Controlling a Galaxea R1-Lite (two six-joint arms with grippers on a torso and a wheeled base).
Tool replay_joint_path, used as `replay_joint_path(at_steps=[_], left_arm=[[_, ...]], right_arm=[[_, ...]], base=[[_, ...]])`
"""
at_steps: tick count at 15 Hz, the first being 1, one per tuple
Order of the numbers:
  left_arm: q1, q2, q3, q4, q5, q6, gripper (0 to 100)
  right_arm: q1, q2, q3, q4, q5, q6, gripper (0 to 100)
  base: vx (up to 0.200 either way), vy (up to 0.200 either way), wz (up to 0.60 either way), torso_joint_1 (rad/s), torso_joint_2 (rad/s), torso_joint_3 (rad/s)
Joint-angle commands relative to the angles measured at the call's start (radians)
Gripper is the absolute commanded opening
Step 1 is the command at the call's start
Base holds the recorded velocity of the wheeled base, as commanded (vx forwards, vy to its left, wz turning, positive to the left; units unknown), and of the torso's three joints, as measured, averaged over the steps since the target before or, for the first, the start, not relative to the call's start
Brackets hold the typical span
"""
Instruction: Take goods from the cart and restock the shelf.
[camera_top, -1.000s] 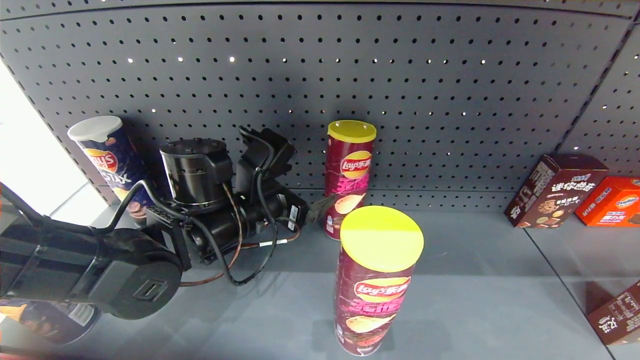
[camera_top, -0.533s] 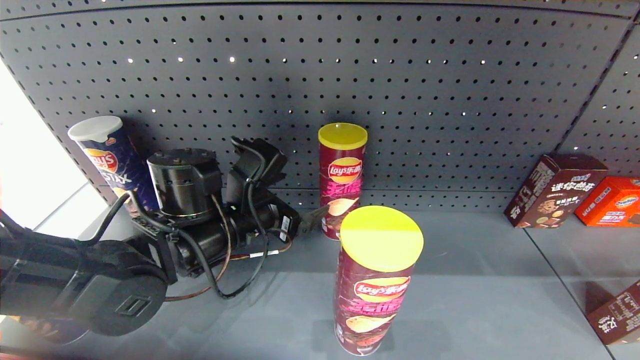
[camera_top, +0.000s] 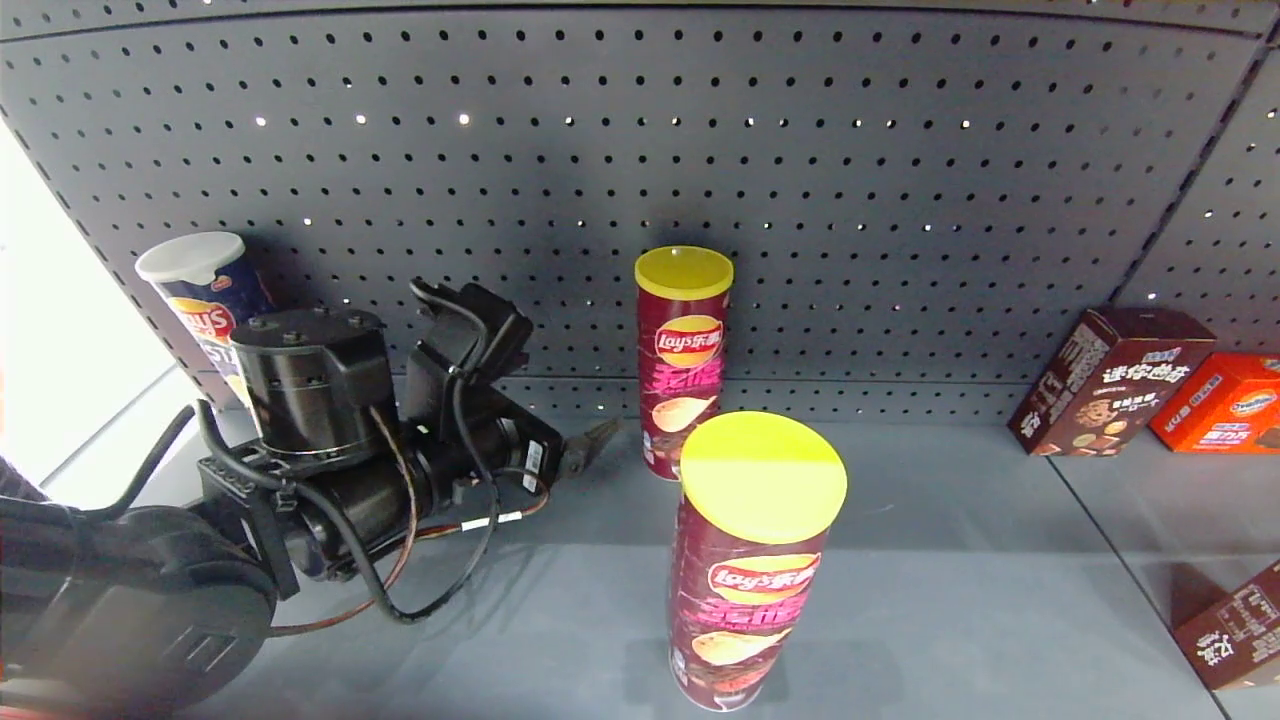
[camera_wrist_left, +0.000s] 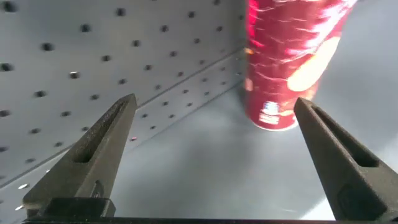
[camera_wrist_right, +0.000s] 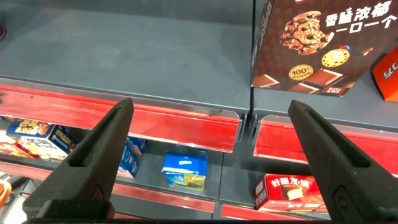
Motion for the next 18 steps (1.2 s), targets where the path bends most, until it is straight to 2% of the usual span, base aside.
replay_joint_path(at_steps=[1, 6, 18], left_arm=[[-0.003, 0.016, -0.016, 0.004, 0.021, 0.000, 100], [0.011, 0.119, -0.088, 0.004, 0.035, 0.019, 100], [0.000, 0.171, -0.109, 0.007, 0.035, 0.016, 100]], right_arm=[[0.001, 0.002, 0.000, 0.000, 0.000, 0.000, 100], [0.001, 0.002, 0.000, 0.000, 0.000, 0.000, 100], [-0.001, 0.002, 0.000, 0.000, 0.000, 0.000, 100]], base=[[0.000, 0.000, 0.00, 0.000, 0.00, 0.000], [0.000, 0.000, 0.00, 0.000, 0.00, 0.000], [0.000, 0.000, 0.00, 0.000, 0.00, 0.000]])
